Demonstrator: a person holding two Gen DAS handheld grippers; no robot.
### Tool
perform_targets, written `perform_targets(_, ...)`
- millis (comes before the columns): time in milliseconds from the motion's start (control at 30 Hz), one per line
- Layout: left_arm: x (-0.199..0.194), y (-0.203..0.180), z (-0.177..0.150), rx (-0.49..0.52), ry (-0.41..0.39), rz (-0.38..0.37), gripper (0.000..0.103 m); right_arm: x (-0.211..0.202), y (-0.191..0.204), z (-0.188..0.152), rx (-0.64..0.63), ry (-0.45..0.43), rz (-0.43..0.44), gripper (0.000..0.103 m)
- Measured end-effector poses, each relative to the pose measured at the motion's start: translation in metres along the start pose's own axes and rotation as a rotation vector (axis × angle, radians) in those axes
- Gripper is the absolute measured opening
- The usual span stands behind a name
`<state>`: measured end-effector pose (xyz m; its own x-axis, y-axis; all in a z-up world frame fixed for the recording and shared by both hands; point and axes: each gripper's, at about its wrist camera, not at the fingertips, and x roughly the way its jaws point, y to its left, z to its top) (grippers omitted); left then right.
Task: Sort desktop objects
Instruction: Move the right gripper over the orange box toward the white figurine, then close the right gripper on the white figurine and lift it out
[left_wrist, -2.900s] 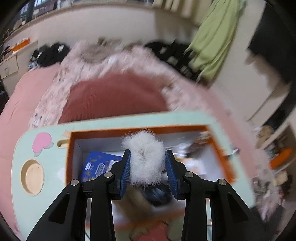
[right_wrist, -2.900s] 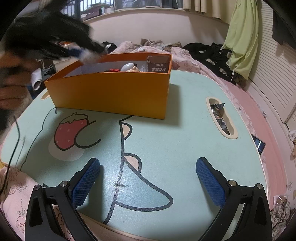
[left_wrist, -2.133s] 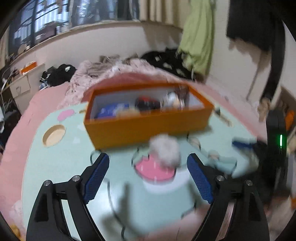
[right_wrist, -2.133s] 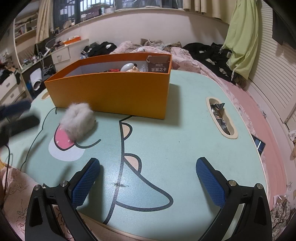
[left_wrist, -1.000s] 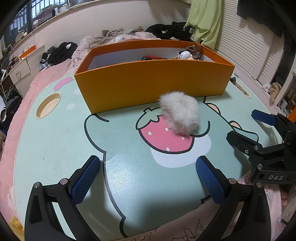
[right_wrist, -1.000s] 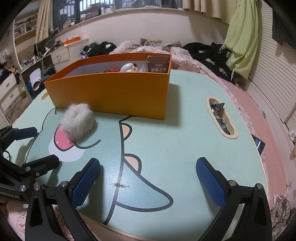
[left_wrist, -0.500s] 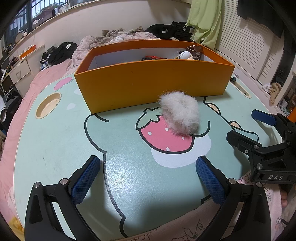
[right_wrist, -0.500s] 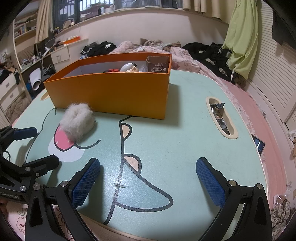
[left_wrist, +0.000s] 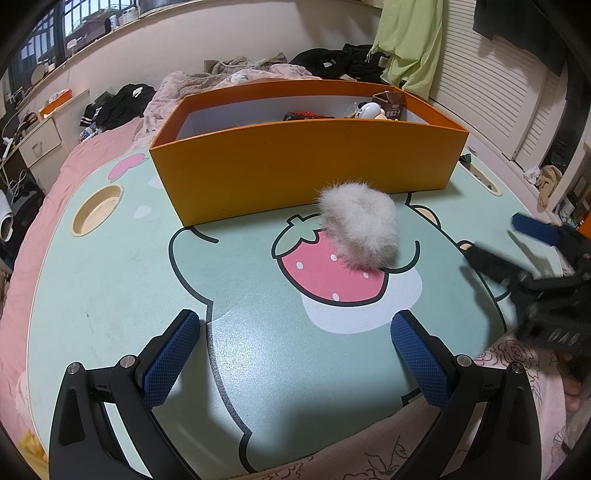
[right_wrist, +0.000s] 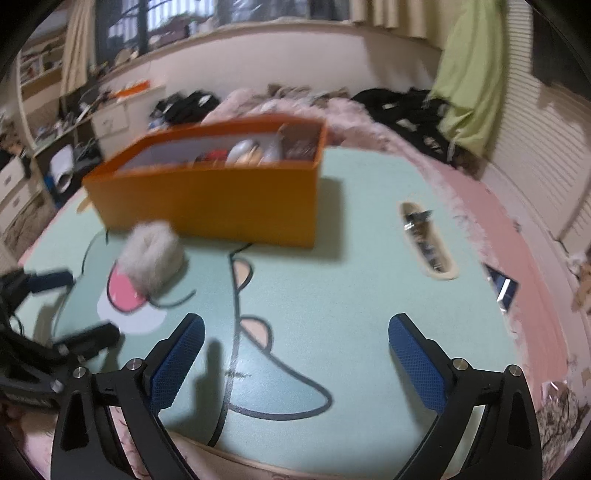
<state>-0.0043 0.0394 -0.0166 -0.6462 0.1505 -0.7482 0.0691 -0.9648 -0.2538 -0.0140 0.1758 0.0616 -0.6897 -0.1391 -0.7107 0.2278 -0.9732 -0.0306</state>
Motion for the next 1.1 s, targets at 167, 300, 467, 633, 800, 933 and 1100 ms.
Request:
perform_targets(167,0.006,-0.001,0.001,-0.006,-0.006,-0.001,0.103,-0.018,-0.002,0.037,0.068,-0.045,0.055,0.100)
perform_targets(300,0.005,-0.001,0.000,-0.012,-0.010,-0.003,0.103,-0.023,0.009,0.075,0.048,-0.057,0.046,0.097)
perform_targets(467,0.005,-0.001,0.000,-0.014,-0.011,-0.004,0.103,0.000,0.019,0.112,0.035,0.059,0.112,0.084)
perform_targets(633,0.003,-0.001,0.000,-0.020,-0.015,-0.006,0.103,0.026,0.019,0.117,0.068,0.133,0.137,0.081)
perform_targets(800,0.003,-0.001,0.000,-0.026,-0.019,-0.007,0.103,0.039,0.017,0.121,0.059,0.188,0.172,0.077)
perform_targets(933,0.002,-0.001,-0.001,-0.033,-0.025,-0.010,0.103,0.047,0.004,0.129,0.069,0.255,0.219,0.066)
perform_targets(1100,0.004,-0.001,-0.001,-0.039,-0.030,-0.012,0.103,0.053,0.001,0.134,0.089,0.291,0.260,0.065)
